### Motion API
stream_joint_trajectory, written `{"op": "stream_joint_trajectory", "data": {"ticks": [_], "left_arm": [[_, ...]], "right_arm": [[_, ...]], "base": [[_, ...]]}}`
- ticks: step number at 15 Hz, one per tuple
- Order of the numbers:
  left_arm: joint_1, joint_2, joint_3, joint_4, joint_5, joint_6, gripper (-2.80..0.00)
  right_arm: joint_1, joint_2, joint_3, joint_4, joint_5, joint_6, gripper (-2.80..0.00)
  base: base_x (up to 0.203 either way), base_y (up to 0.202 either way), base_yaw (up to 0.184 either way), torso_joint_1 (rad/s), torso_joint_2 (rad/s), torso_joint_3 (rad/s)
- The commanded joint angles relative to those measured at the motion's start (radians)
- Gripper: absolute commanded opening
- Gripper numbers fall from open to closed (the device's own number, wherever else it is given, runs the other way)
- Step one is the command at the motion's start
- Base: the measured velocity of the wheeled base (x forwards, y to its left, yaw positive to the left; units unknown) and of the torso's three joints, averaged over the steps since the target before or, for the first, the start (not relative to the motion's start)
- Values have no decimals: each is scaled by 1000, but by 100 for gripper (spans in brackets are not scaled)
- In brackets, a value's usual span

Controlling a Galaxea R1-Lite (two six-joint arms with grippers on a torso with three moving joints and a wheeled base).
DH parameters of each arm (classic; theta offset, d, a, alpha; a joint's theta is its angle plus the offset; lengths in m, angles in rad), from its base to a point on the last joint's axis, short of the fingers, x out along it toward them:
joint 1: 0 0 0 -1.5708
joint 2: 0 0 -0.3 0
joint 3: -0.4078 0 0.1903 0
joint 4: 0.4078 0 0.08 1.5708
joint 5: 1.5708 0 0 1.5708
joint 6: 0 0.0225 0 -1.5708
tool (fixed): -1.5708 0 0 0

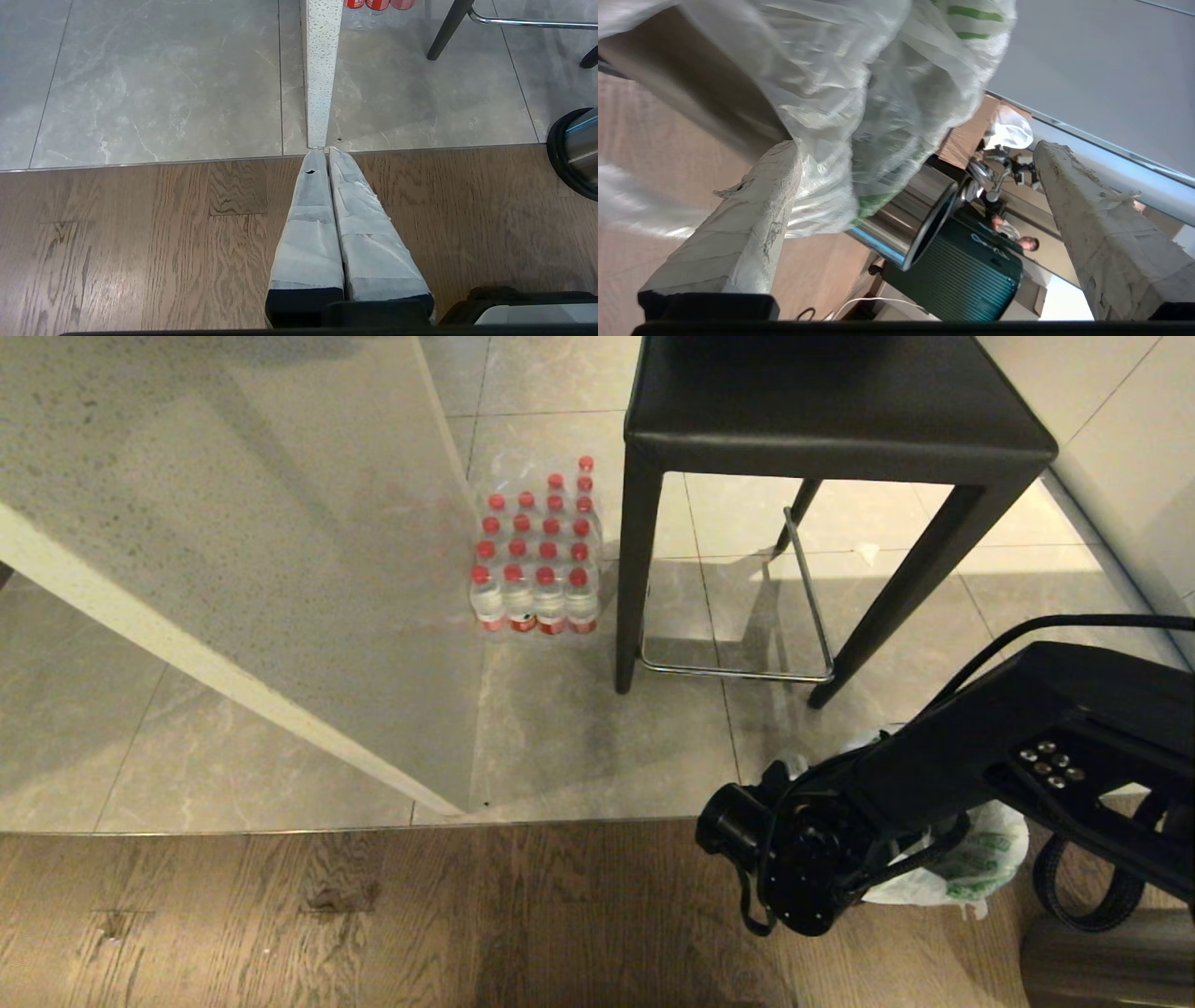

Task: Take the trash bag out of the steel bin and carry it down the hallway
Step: Pick up the trash bag

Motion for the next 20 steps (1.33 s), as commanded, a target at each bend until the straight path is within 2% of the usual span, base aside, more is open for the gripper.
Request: {"op": "stream_joint_trajectory", "data": {"ticks": [1,10,20], "left_arm": [[0,0,0,0,0,0,-280],[0,0,0,0,0,0,-280],[0,0,0,0,0,0,-280]], "right_arm": [[-11,-20,13,5,-7,5,0],[-76,-61,33,1,-5,5,0],[-239,-65,30,-4,-2,13,0]], "base": [[0,0,0,0,0,0],[0,0,0,0,0,0],[0,0,0,0,0,0]]}}
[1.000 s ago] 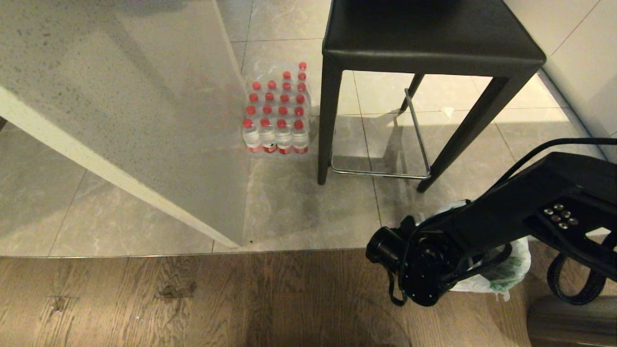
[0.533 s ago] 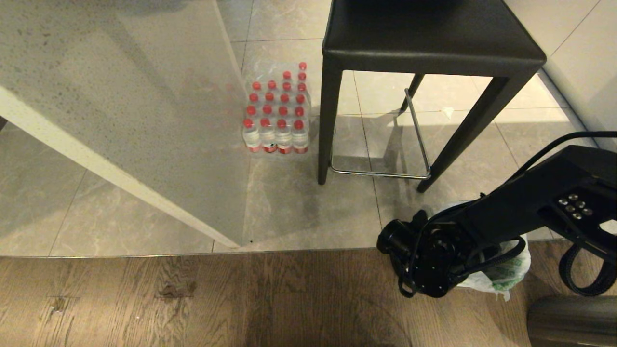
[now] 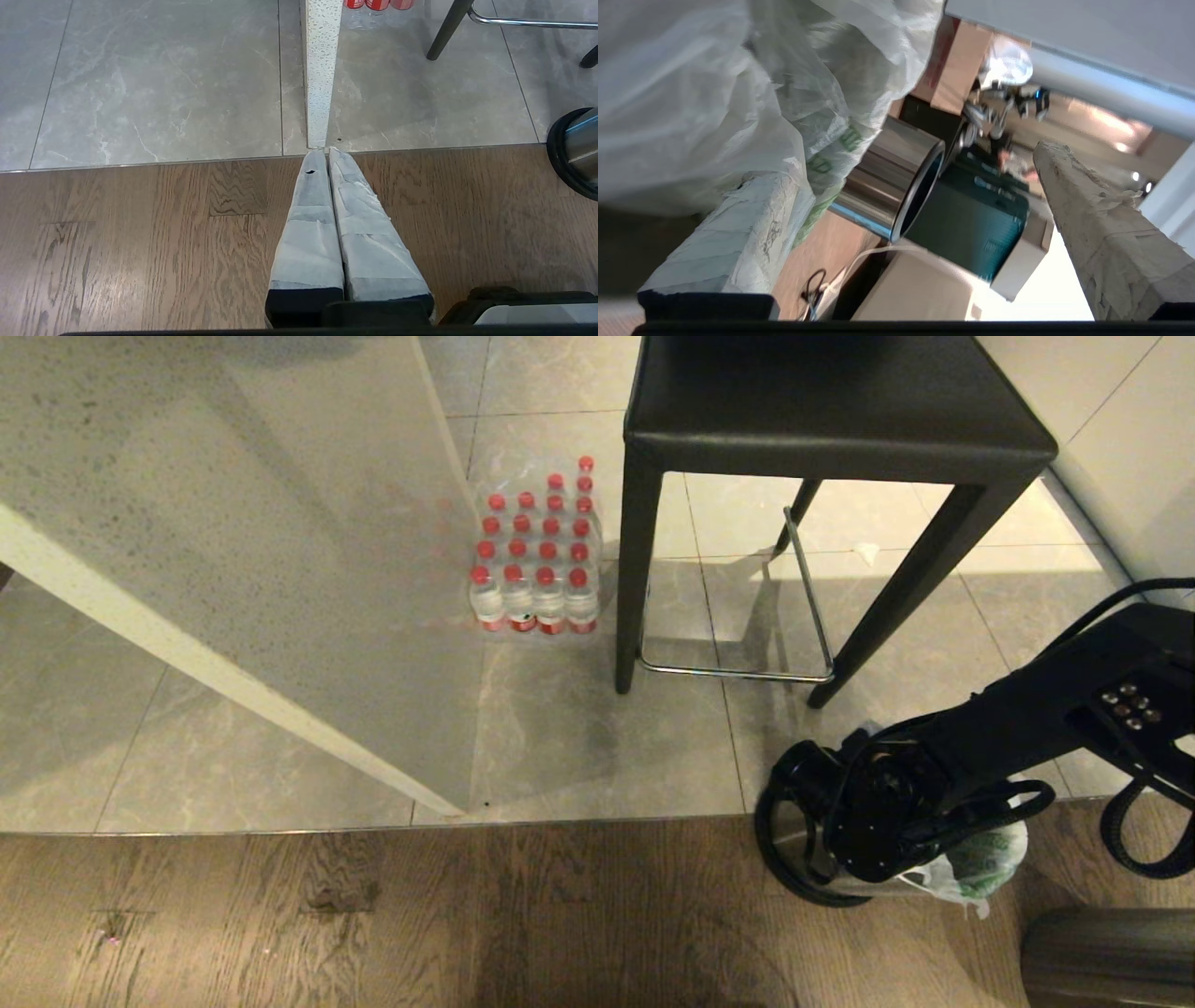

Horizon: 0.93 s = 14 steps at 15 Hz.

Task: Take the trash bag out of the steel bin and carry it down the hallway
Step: Pick up the trash bag

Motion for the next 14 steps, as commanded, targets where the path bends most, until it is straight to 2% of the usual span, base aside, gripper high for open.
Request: {"op": "stream_joint_trajectory", "data": {"ticks": [1,3,9,14], "left_arm": [[0,0,0,0,0,-1,-280],[0,0,0,0,0,-1,-280],[0,0,0,0,0,-1,-280],[0,0,0,0,0,-1,-280]], "right_arm": [[-39,5,-8,-1,-3,2,0],[-65,14,-13,-4,3,3,0],[-69,0,-61,-20,110,25,0],[-92,-30,-90,-93,232,22,0]], "base": [[0,0,0,0,0,0],[0,0,0,0,0,0],[0,0,0,0,0,0],[0,0,0,0,0,0]]}}
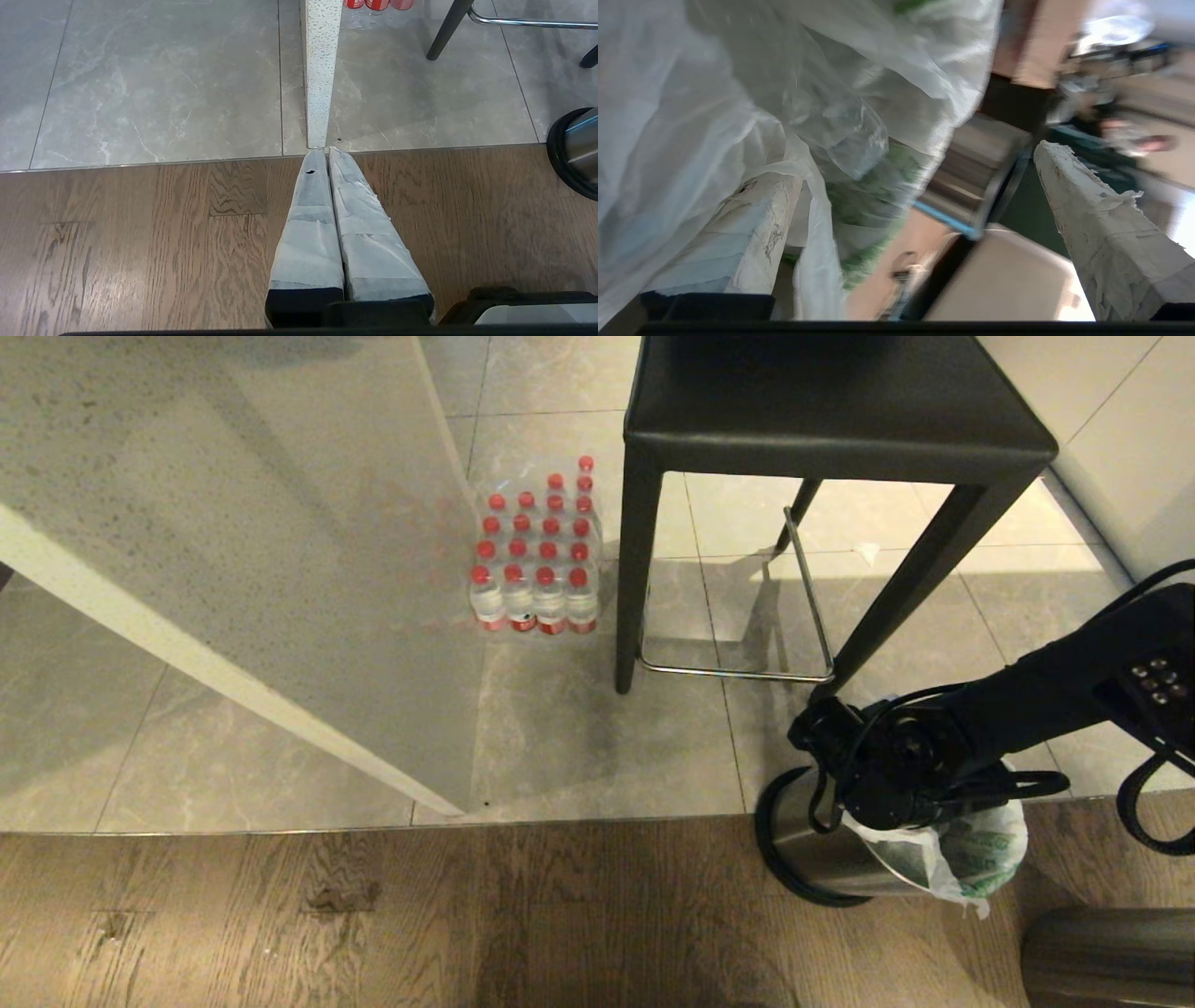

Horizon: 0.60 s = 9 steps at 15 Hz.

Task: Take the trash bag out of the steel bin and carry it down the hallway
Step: Pick up the trash bag

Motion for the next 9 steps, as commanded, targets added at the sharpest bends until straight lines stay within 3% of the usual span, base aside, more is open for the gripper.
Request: {"op": "stream_joint_trajectory", "data": {"ticks": [1,7,9], "left_arm": [[0,0,0,0,0,0,-280],[0,0,0,0,0,0,-280],[0,0,0,0,0,0,-280]], "right_arm": [[-21,-18,-10,-20,27,-1,0],[-190,-75,34,-93,47,2,0],[-212,-120,44,-99,143,2,0]], "base": [[0,0,0,0,0,0],[0,0,0,0,0,0],[0,0,0,0,0,0]]}}
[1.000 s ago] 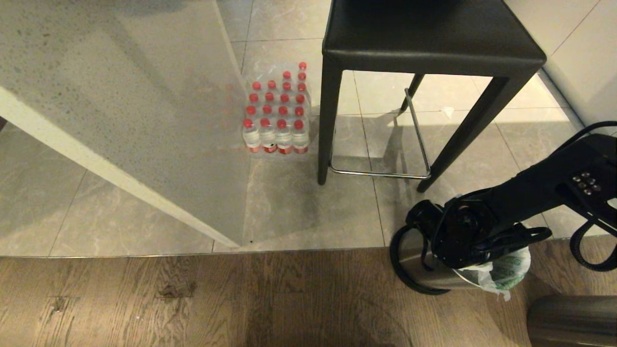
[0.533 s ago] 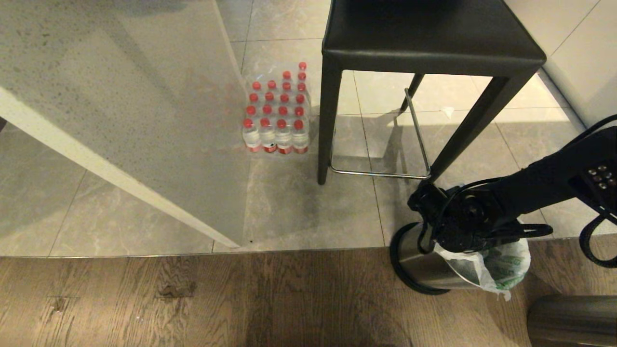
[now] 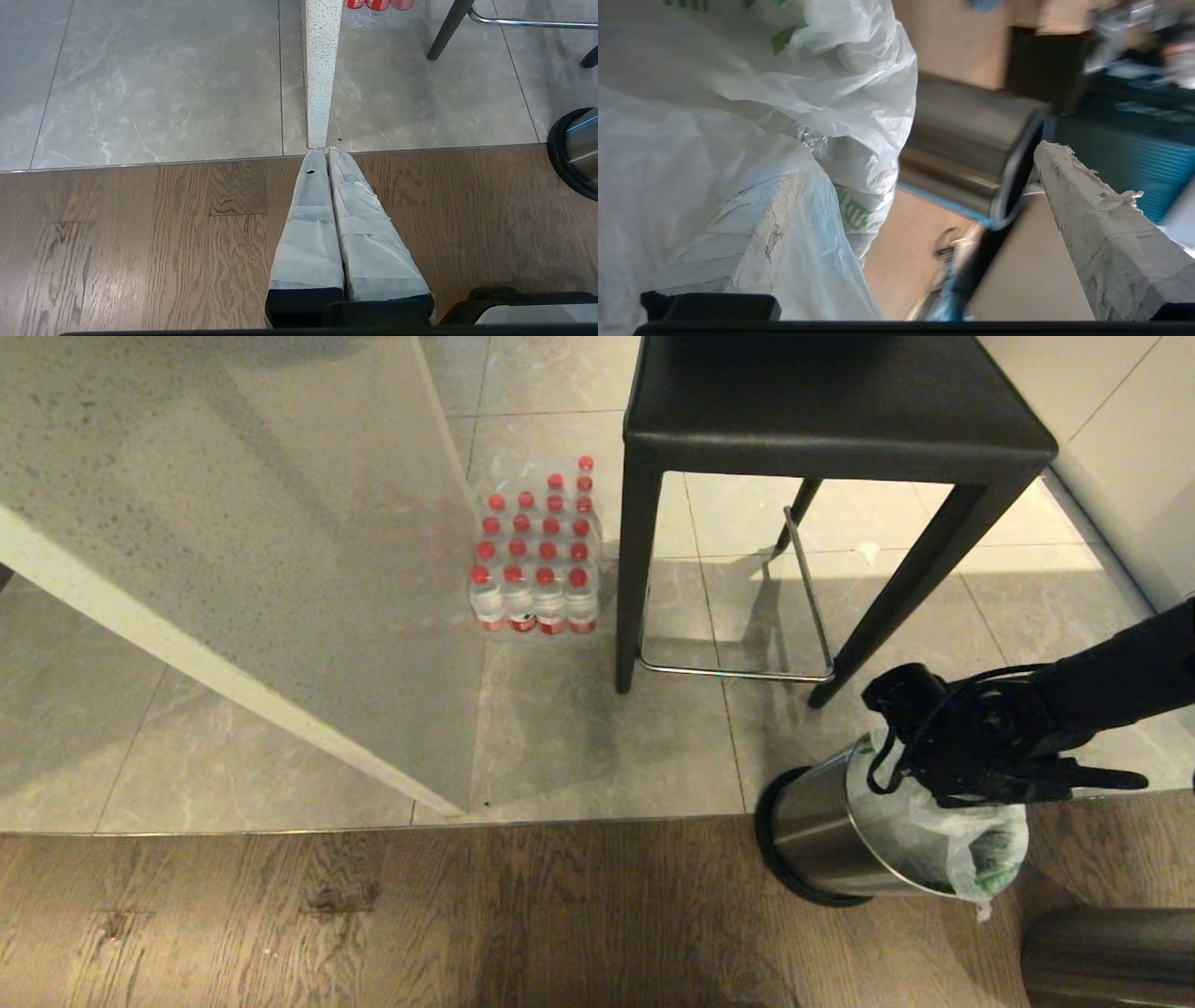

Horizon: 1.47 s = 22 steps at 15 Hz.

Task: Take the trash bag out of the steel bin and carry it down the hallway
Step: Pick up the trash bag

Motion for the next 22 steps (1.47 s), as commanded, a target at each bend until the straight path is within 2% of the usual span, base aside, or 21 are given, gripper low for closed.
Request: {"op": "stream_joint_trajectory", "data": {"ticks": [1,4,8,9,12,16,18,20,22], "left_arm": [[0,0,0,0,0,0,-280],[0,0,0,0,0,0,-280],[0,0,0,0,0,0,-280],[0,0,0,0,0,0,-280],[0,0,0,0,0,0,-280],[0,0,0,0,0,0,-280],[0,0,0,0,0,0,-280],[0,0,0,0,0,0,-280],[0,0,0,0,0,0,-280]], "right_arm": [[-28,-67,12,-3,83,7,0],[-41,-91,77,1,161,44,0],[-120,-84,78,-24,361,45,0],[-135,-79,79,-27,391,46,0],[-158,-54,56,-82,403,45,0],[-189,-41,48,-168,488,53,0],[-197,-34,54,-223,552,103,0],[-203,-32,54,-239,612,188,0],[-205,-39,60,-240,634,258,0]], "base": [[0,0,0,0,0,0],[0,0,0,0,0,0],[0,0,0,0,0,0],[0,0,0,0,0,0],[0,0,0,0,0,0],[0,0,0,0,0,0],[0,0,0,0,0,0],[0,0,0,0,0,0],[0,0,0,0,0,0]]}}
